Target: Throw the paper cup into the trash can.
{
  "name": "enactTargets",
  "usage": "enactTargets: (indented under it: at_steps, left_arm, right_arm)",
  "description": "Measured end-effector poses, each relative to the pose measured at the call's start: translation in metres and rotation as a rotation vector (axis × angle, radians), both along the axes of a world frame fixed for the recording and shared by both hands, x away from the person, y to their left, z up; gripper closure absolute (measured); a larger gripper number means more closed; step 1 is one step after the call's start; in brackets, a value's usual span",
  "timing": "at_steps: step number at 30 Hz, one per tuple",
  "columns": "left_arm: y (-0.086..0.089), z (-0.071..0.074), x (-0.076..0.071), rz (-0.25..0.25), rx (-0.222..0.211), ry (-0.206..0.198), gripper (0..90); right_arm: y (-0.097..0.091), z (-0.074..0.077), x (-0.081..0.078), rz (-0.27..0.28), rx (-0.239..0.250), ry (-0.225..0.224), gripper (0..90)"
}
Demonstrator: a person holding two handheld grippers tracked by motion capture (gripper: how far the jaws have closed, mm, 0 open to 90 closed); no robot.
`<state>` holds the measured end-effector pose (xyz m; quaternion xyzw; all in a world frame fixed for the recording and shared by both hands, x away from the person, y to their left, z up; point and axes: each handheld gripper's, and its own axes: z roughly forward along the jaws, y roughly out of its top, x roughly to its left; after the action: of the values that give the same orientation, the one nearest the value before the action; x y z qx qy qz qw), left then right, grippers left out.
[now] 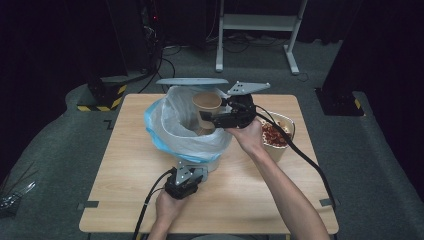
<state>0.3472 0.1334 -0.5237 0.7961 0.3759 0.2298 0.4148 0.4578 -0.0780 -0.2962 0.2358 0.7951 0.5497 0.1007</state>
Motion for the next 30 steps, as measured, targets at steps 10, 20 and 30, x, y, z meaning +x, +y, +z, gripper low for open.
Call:
enactTargets:
  at_steps: [10,20,30]
  left_arm:
    - [0.0,0.0,0.0,0.0,0.001,-0.001,56.9]
    - [0.0,0.0,0.0,0.001,0.009,-0.007,56.9]
    - [0.0,0.0,0.0,0.002,0.011,-0.009,56.6]
  right_arm:
    - [-0.009,-0.002,-0.007,-0.006,-0.006,-0.027,19.2]
    - [-0.031,0.003,-0.026,-0.037,0.032,-0.096,35.7]
    - [-0.072,-0.01,-0.035,-0.115,0.061,-0.101,44.6]
